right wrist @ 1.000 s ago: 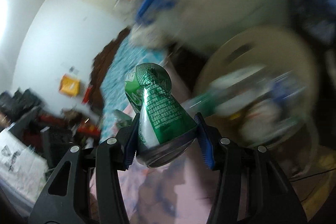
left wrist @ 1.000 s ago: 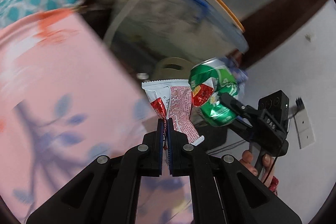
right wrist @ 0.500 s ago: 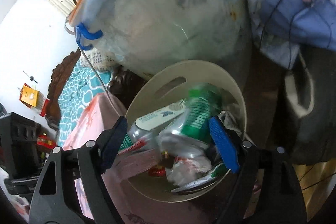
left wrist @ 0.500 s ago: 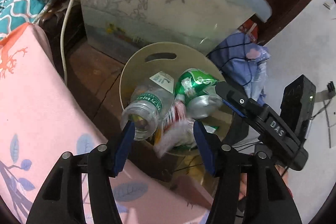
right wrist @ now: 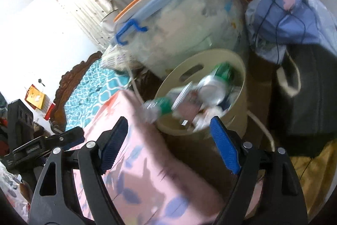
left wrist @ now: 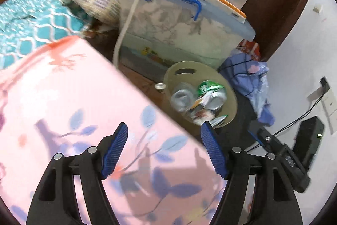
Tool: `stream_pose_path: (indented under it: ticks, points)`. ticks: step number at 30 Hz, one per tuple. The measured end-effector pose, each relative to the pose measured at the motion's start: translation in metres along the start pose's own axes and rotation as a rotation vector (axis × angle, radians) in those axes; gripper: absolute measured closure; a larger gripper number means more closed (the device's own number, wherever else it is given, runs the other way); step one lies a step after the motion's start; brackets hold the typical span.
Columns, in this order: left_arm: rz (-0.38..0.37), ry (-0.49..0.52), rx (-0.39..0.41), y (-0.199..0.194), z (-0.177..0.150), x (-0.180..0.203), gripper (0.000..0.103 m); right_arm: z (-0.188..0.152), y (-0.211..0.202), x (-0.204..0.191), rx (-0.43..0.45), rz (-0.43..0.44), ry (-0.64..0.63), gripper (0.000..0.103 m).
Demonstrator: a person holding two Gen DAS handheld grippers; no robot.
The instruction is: Collect trash
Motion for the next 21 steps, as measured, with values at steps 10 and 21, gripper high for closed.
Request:
stream_pose_path:
  ticks: [10,21]
  points:
    - [0.181,-0.017,0.055,-0.056,-0.058,-0.064,0.031,-0.069,-0.026,-0.066,-0.042,0.036,-0.029,0.022]
    - [0.293,-0.047,0.169,-0.120,-0.100,-0.096,0.020,-0.107,-0.053,-0.121,-0.054,0.067,-0.071,0.020]
Point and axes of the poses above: each gripper's, at about its wrist camera, not at the fingertips, and y roughly the way its jaws point, x to its right, z to its top, the point moved 4 cm from there along y, roughly the way its jaws point, and after that the axes turned 5 degrees about -y, right-handed, at the moved point
